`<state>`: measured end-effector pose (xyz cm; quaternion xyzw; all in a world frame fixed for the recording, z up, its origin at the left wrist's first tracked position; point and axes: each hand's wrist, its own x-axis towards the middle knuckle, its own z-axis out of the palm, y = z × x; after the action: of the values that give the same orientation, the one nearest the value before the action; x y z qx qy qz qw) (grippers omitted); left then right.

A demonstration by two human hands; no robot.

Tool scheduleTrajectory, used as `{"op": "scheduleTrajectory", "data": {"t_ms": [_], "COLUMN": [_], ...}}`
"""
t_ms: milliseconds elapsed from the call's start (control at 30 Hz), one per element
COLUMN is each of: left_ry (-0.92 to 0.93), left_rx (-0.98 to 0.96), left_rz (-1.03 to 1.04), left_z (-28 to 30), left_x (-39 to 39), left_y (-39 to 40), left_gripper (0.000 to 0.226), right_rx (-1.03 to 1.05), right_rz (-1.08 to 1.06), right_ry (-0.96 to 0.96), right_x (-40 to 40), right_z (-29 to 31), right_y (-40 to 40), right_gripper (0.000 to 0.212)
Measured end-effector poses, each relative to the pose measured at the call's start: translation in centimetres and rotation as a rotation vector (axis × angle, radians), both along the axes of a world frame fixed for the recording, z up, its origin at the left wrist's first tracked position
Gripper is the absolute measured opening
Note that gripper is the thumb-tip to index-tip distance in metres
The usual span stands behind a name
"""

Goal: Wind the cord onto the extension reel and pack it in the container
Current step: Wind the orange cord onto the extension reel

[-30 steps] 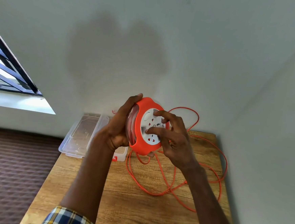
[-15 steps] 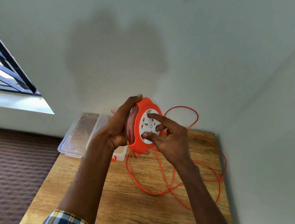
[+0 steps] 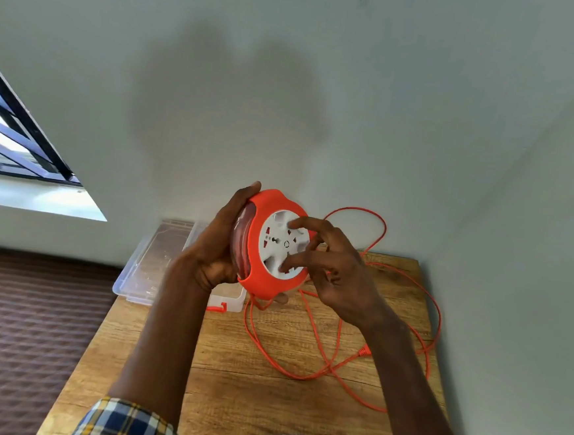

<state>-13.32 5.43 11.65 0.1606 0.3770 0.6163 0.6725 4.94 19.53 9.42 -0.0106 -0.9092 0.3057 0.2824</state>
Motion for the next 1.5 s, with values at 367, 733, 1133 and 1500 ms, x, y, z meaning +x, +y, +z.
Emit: {"op": "scheduleTrajectory", "data": {"t_ms": [367, 733, 1133, 1500], "left_ry": [-0.036, 0.057, 0.161, 0.032], "left_rx": [0.070, 0.081, 0.034, -0.053], "left_rz": [0.127, 0.428, 0.320, 0.227], "left_z": [-0.9, 0.7, 1.1, 0.6], "left_x": [0.7, 3.2, 2.6, 1.5], "left_y": [0.6, 1.8, 1.6, 0.8], "left_gripper": [0.077, 0.064, 0.072, 0.077], "right_rx": [-0.096, -0.536, -0.894, 0.176], "right_rz": [-0.023, -0.309, -0.386, -0.236], "right_ry": [-0.063, 0.132, 0.029, -0.221], "right_x": [-0.3, -1.9, -1.7, -1.4], "right_z": [1.8, 2.2, 3.7, 2.0], "right_y": [-1.1, -4.0, -3.2, -0.6], "right_gripper": [0.031, 0.015, 0.048, 0.065]}}
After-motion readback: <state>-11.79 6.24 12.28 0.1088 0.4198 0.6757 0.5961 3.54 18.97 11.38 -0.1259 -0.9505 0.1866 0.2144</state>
